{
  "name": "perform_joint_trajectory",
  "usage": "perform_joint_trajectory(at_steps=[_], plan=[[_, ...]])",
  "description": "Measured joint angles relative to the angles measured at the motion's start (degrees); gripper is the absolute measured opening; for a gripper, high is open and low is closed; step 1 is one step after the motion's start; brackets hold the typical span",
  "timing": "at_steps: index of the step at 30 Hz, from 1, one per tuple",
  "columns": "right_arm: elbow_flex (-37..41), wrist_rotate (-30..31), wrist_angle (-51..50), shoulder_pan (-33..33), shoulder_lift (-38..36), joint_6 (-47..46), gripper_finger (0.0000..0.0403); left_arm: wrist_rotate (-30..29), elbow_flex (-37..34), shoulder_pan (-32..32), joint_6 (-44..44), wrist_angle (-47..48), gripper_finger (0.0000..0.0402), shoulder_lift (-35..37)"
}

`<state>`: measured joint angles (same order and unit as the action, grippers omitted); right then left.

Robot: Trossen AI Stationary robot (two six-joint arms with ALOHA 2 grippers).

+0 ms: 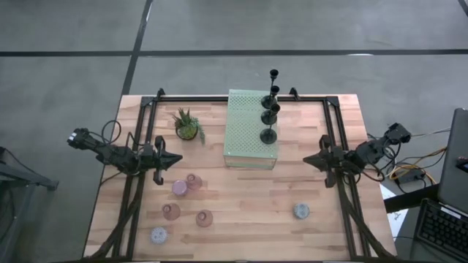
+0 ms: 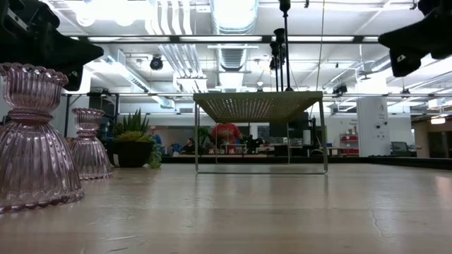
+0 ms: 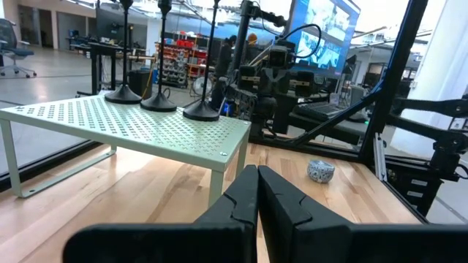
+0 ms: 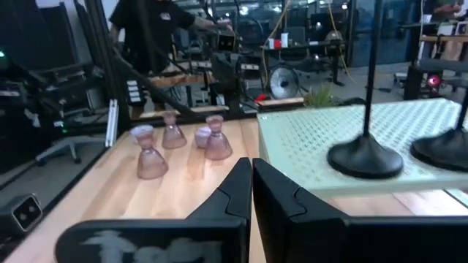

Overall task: Pick & Place candle stick holders
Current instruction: Put the bottom right pink candle holder on the shelf

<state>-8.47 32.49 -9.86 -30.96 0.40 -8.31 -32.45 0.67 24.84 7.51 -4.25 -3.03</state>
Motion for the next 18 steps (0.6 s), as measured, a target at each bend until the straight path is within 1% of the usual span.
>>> perform_joint_trajectory(at_steps=[4, 18], plan=[[0.10, 0.73, -3.95, 0.04, -0.27, -2.16, 0.0008, 0.00, -0.02, -0.02, -0.02, 0.00, 0.0012, -0.02], [0.66, 1.14, -4.68, 0.02, 0.11, -2.19, 0.0008, 0.02, -0.02, -0.02, 0.00, 0.00, 0.0012, -0.11]])
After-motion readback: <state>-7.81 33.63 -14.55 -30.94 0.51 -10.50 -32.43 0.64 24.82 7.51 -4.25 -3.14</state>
